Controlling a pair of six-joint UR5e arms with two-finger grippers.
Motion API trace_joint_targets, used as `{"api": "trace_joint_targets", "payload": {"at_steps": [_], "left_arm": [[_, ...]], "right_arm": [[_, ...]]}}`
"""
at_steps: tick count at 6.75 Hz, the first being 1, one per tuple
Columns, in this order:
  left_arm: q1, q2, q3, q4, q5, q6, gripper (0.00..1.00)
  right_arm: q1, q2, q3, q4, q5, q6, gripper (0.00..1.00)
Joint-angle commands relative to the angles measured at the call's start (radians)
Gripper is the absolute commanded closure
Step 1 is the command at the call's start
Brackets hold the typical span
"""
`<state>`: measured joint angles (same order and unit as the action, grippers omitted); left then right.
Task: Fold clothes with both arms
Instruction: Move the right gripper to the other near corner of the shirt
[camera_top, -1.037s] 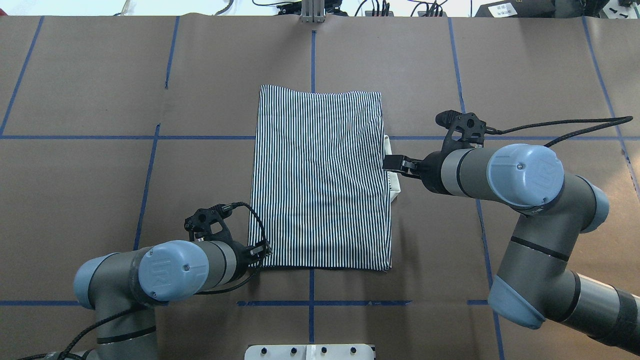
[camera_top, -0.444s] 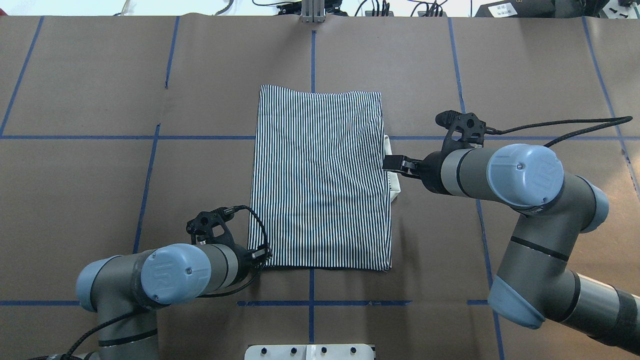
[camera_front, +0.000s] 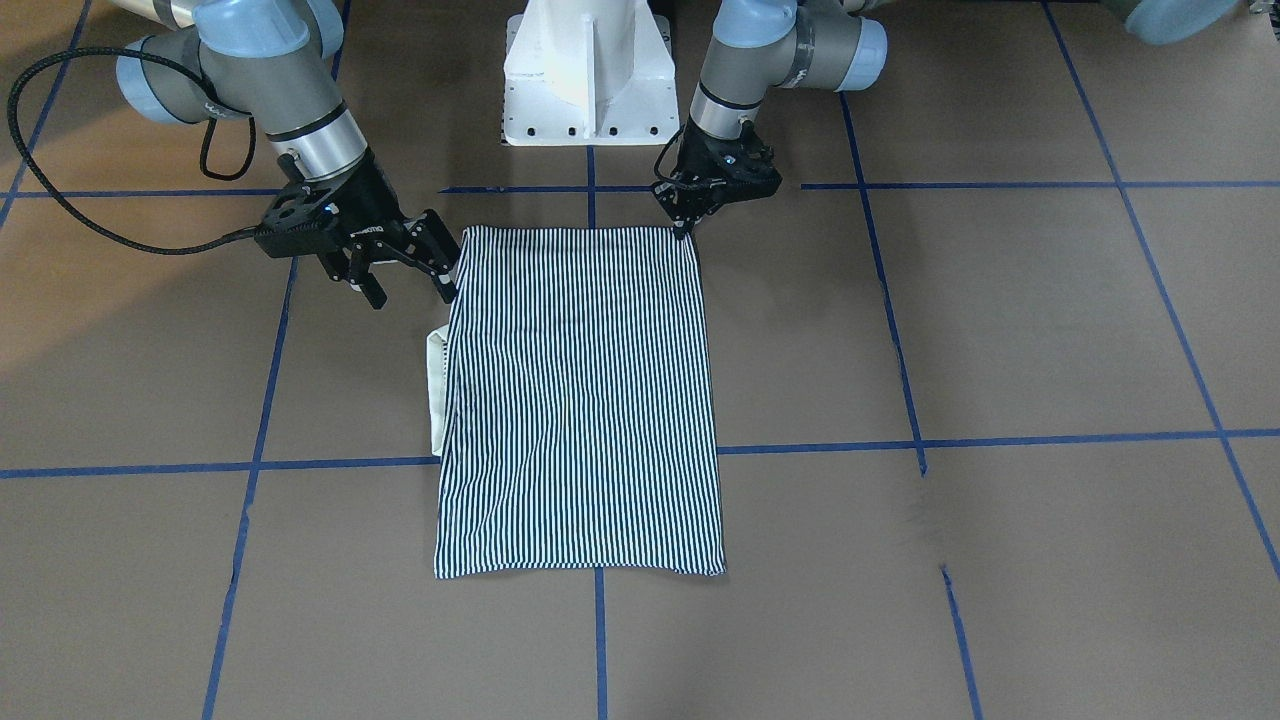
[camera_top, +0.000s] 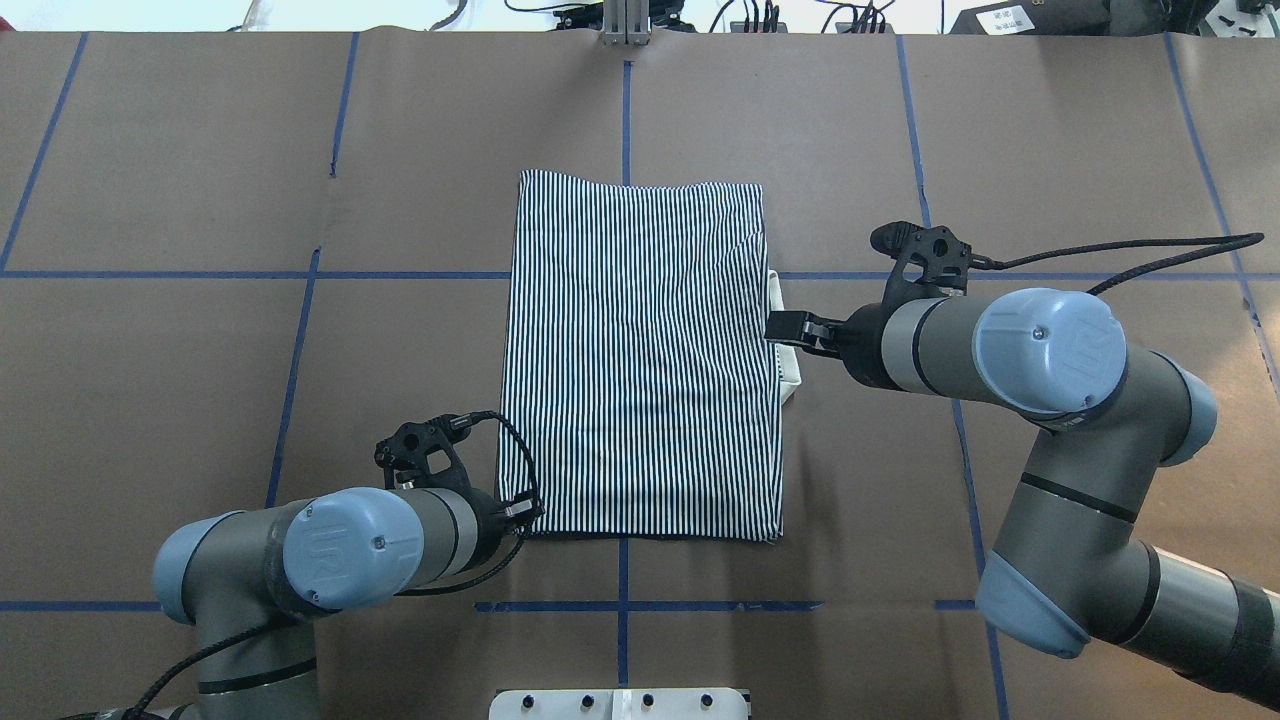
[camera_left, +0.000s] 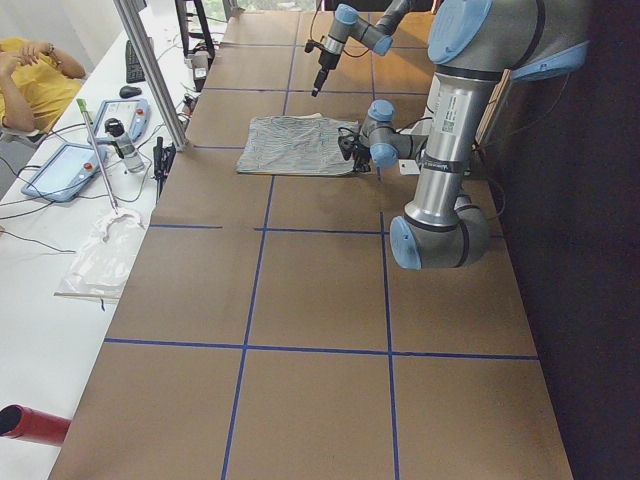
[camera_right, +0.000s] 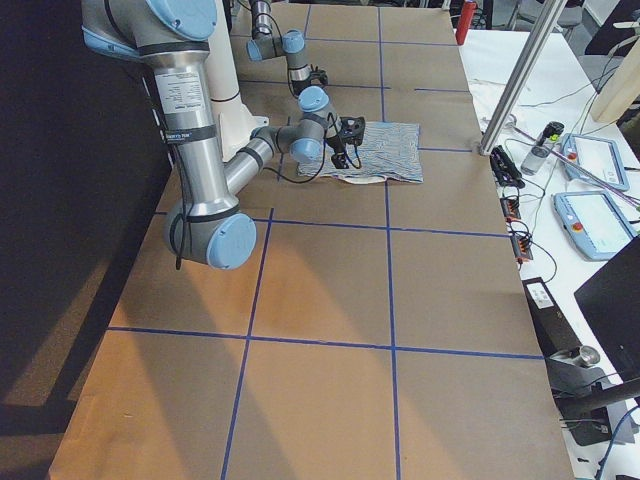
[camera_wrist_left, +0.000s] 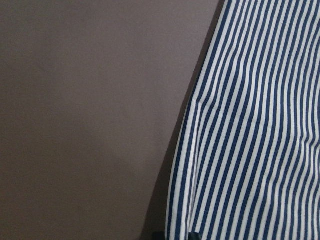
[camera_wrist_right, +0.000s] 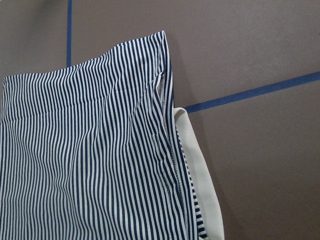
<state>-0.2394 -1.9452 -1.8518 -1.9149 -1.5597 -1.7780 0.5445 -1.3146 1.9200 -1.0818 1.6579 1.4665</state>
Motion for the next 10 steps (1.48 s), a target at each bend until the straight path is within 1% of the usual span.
{"api": "trace_joint_targets", "payload": {"at_steps": [1, 2, 3, 4, 5, 6, 7, 8, 9, 10], "left_arm": [[-0.001, -0.001, -0.003, 0.001, 0.003, 0.003, 1.00], [-0.001, -0.003, -0.013, 0.001, 0.001, 0.003, 1.00], [-0.003, -0.004, -0.015, 0.001, 0.001, 0.003, 1.00], [-0.003, -0.004, -0.015, 0.001, 0.001, 0.003, 1.00], [-0.003, -0.007, -0.015, 0.001, 0.001, 0.003, 1.00], [-0.003, -0.012, -0.017, 0.001, 0.003, 0.003, 1.00], [-0.003, -0.012, -0.015, 0.001, 0.003, 0.003, 1.00], [-0.003, -0.012, -0.015, 0.001, 0.009, 0.003, 1.00], [-0.003, -0.012, -0.015, 0.001, 0.021, 0.003, 1.00], [-0.003, -0.012, -0.017, 0.001, 0.021, 0.003, 1.00]], "right_arm": [[-0.021, 0.008, 0.001, -0.007, -0.021, 0.053, 0.01], [-0.076, 0.073, 0.007, -0.139, -0.080, 0.183, 0.02], [-0.122, 0.186, 0.008, -0.362, -0.123, 0.257, 0.06], [-0.162, 0.231, -0.001, -0.442, -0.124, 0.362, 0.17], [-0.178, 0.227, -0.004, -0.446, -0.121, 0.490, 0.36], [-0.196, 0.219, -0.006, -0.448, -0.116, 0.546, 0.37], [-0.230, 0.213, -0.007, -0.466, -0.122, 0.554, 0.32], [-0.259, 0.225, -0.012, -0.522, -0.128, 0.570, 0.32], [-0.280, 0.227, -0.015, -0.549, -0.130, 0.581, 0.33], [-0.287, 0.230, -0.038, -0.552, -0.150, 0.594, 0.34]]}}
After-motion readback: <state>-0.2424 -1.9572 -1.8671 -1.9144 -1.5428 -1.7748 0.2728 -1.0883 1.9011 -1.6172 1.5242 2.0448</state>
